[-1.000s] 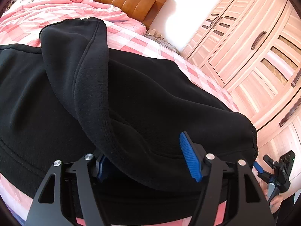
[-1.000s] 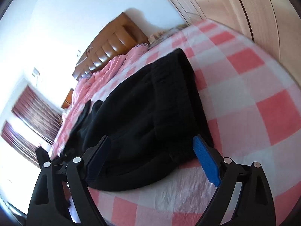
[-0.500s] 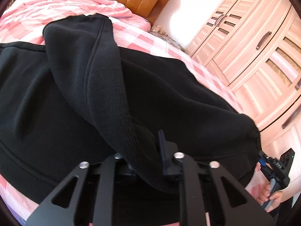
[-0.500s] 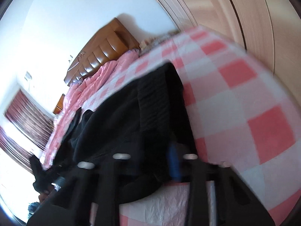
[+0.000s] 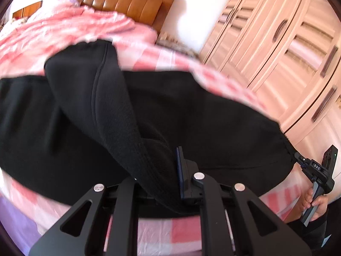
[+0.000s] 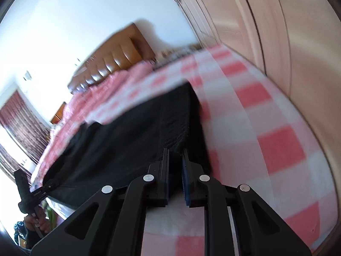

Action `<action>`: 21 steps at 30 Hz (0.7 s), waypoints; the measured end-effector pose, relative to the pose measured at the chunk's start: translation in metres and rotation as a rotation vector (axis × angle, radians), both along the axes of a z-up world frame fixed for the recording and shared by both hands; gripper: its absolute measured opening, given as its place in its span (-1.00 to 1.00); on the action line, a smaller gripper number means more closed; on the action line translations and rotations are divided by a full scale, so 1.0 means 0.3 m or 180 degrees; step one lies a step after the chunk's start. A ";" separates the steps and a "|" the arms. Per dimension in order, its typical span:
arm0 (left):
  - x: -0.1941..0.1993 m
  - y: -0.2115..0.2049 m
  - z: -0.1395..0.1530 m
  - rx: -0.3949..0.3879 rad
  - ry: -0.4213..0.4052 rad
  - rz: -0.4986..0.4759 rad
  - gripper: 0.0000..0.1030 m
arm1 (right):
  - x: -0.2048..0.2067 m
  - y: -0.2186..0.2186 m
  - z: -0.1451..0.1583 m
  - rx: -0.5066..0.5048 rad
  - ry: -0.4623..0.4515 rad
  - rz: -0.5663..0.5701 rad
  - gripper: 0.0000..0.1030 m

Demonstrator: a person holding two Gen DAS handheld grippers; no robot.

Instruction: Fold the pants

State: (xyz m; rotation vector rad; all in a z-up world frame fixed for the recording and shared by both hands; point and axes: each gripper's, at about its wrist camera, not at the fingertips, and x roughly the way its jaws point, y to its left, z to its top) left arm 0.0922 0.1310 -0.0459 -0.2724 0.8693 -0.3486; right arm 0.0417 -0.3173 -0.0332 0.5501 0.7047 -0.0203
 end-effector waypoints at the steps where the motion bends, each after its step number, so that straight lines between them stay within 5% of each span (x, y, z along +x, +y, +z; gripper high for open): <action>1: 0.000 0.002 -0.024 -0.0003 0.0052 0.0011 -0.76 | 0.001 -0.005 -0.016 0.0010 0.0020 -0.0009 -0.66; 16: -0.029 0.000 -0.076 0.0155 0.0051 0.0009 -0.73 | -0.002 -0.006 -0.029 -0.0060 0.0061 -0.0022 -0.64; 19: -0.034 -0.003 -0.069 0.0230 0.0004 -0.0001 -0.55 | 0.001 0.012 -0.002 -0.0195 0.0082 0.0041 -0.57; 20: -0.038 -0.001 -0.066 0.0229 0.0001 -0.0007 -0.21 | 0.000 0.014 0.006 -0.0225 0.0115 0.0037 -0.36; 21: -0.044 0.002 -0.059 0.0222 -0.0010 -0.0008 0.08 | -0.006 0.015 0.015 -0.0267 0.0154 -0.0004 0.12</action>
